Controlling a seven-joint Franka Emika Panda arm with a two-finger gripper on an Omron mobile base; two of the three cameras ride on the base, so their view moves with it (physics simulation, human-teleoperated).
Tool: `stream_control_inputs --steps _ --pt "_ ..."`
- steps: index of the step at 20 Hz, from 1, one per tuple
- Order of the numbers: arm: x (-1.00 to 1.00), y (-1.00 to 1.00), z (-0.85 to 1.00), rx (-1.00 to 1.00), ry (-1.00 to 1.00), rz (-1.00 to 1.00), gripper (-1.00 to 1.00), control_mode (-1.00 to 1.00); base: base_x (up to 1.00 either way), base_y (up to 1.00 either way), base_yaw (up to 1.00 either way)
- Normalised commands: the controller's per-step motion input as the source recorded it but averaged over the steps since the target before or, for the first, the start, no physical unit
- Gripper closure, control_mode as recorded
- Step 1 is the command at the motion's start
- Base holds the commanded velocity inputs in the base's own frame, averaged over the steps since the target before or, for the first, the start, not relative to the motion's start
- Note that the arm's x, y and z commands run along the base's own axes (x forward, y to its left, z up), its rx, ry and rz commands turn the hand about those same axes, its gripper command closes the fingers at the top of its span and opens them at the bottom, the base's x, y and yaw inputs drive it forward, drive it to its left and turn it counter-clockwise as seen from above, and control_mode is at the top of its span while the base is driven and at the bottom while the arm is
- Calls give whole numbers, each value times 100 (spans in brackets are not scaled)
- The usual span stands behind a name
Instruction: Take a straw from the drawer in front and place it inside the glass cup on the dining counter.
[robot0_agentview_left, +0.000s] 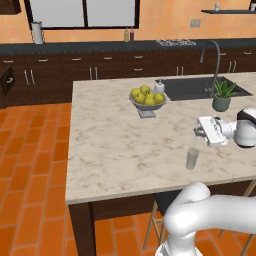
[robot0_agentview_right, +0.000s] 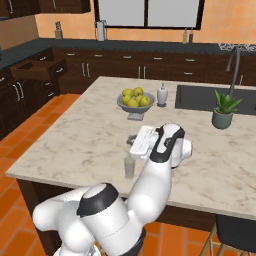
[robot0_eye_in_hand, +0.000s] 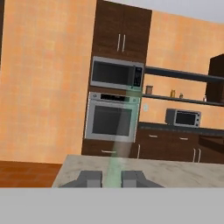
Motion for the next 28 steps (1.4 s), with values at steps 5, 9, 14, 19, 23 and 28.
stream_control_inputs --steps 5,9,14,19,23,28 --pt "30 0 -16 0 0 0 100 -100 0 0 0" --pt "17 0 -26 -2 0 0 100 -100 0 0 0" --pt "10 -4 -26 -2 0 0 100 -100 0 0 0" --pt "-28 -17 -16 0 0 0 100 -100 0 0 0" --pt "-24 -7 -20 0 0 0 100 -100 0 0 0" --pt "0 7 -18 0 0 0 100 -100 0 0 0"
